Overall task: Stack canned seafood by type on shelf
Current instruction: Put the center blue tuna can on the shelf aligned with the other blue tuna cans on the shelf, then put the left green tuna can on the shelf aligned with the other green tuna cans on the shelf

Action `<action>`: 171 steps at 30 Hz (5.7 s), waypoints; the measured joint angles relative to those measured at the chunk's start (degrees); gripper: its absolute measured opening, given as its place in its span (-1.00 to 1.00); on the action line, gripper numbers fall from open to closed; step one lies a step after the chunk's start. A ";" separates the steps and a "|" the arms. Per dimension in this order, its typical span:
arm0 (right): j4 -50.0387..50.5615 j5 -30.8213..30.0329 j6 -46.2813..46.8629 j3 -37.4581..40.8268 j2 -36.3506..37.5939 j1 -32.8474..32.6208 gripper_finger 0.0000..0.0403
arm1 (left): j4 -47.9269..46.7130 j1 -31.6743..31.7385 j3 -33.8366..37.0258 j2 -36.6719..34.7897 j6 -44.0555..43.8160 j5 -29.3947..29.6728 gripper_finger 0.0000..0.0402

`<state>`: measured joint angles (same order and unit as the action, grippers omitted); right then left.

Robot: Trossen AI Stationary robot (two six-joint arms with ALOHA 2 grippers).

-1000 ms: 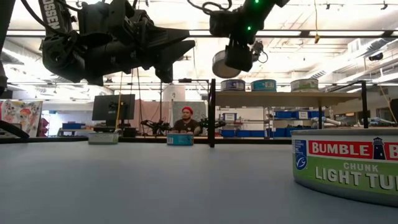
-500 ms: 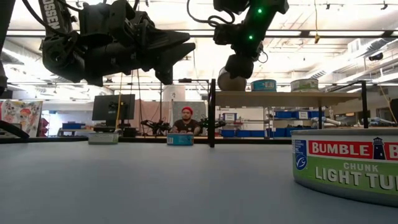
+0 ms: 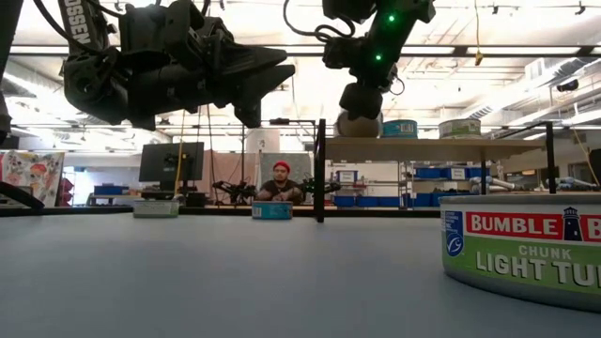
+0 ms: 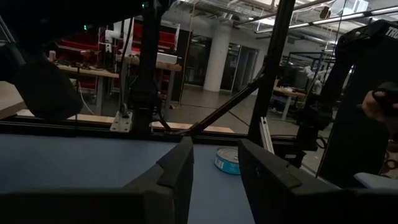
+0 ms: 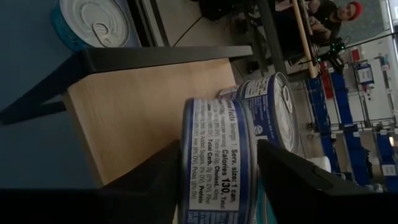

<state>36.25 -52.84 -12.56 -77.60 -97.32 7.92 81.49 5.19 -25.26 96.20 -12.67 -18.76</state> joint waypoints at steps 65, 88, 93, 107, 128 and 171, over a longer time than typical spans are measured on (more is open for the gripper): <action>-1.55 20.89 10.53 0.79 5.64 6.97 -0.97 | -0.44 -0.04 0.00 0.00 0.30 -0.50 -0.35; -54.80 26.26 11.09 39.28 24.57 -9.50 -0.96 | -6.78 -0.04 -0.02 0.02 4.79 -5.83 -0.63; -57.25 28.90 16.66 41.89 23.25 -13.63 -0.95 | -8.54 -0.07 -0.02 -0.35 3.11 -13.46 -0.95; -57.27 40.73 19.47 42.16 18.23 -20.81 -0.98 | -54.81 1.20 -1.21 -20.97 14.15 -2.86 -0.98; -55.45 35.98 17.90 42.18 17.73 -27.04 -0.95 | -106.80 23.54 -8.31 -33.07 18.21 29.44 -1.00; -55.43 36.02 16.87 42.18 17.75 -25.62 -0.94 | -101.20 34.94 -8.55 -14.30 21.03 46.40 -0.54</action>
<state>-19.18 -16.82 4.32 -35.42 -79.57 -17.69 -19.71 40.14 -33.80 81.90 8.37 27.63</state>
